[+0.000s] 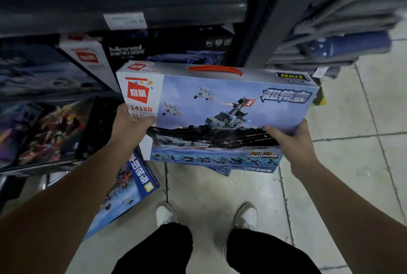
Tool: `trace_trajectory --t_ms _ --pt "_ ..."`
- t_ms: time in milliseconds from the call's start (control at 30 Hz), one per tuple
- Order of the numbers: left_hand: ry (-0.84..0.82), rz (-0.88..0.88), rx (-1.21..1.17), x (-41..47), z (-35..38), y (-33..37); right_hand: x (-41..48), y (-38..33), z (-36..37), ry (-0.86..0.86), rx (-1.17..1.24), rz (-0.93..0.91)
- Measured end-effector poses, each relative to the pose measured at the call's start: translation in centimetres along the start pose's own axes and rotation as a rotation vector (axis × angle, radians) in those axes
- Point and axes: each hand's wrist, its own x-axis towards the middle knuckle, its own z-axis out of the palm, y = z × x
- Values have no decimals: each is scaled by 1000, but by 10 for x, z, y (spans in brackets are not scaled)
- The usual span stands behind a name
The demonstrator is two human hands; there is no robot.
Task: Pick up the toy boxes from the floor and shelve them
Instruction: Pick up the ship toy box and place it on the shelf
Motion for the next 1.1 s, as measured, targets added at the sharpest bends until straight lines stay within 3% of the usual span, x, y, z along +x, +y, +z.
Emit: trace_trajectory --t_ms 533,1100 --pt "285 278 -226 -119 -175 209 -119 -253 -11 -9 64 -313" --pt "449 579 -397 -219 -338 347 -256 -452 -7 19 232 -649"
